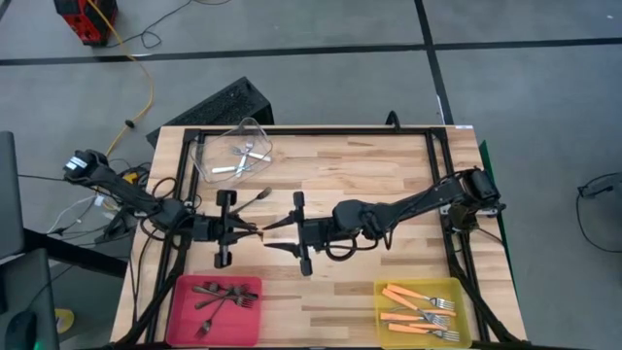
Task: Sort silverware by color (type)
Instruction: Put the black fork into the red bin
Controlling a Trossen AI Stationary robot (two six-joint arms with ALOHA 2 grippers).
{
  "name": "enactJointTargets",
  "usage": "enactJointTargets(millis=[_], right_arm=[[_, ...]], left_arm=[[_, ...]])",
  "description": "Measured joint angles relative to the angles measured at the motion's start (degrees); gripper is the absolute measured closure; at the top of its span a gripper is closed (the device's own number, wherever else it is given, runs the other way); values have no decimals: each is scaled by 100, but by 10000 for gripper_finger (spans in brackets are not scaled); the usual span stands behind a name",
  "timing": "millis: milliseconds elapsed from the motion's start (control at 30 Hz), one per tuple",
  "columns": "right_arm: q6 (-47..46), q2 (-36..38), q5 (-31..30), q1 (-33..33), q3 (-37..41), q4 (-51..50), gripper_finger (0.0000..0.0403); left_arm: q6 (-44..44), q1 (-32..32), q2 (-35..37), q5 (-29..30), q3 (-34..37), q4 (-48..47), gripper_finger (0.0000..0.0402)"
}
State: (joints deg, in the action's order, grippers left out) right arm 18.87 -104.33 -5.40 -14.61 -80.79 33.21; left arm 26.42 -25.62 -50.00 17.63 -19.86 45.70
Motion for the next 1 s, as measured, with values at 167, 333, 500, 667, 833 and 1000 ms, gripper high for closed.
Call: enactJointTargets(millis=[167, 333, 500, 667, 833, 1000], right_arm=[[-62, 0, -165, -2, 0, -158, 199], [-58, 0, -353, 0, 0, -118, 161], [-55, 0, -351, 13, 0, -4, 153], [-39, 0, -349, 13, 0, 17, 153], [-39, 0, -351, 46, 0, 104, 153], [-36, -2, -351, 50, 0, 124, 153]], left_arm=[[20, 19, -197, -86, 0, 219, 401], [30, 19, -270, -86, 0, 227, 401], [210, 23, -266, -42, 0, 435, 401], [390, 171, -266, -76, -2, 679, 401], [135, 596, -473, -394, -4, 988, 401], [-37, 736, -834, -547, -4, 1343, 401]])
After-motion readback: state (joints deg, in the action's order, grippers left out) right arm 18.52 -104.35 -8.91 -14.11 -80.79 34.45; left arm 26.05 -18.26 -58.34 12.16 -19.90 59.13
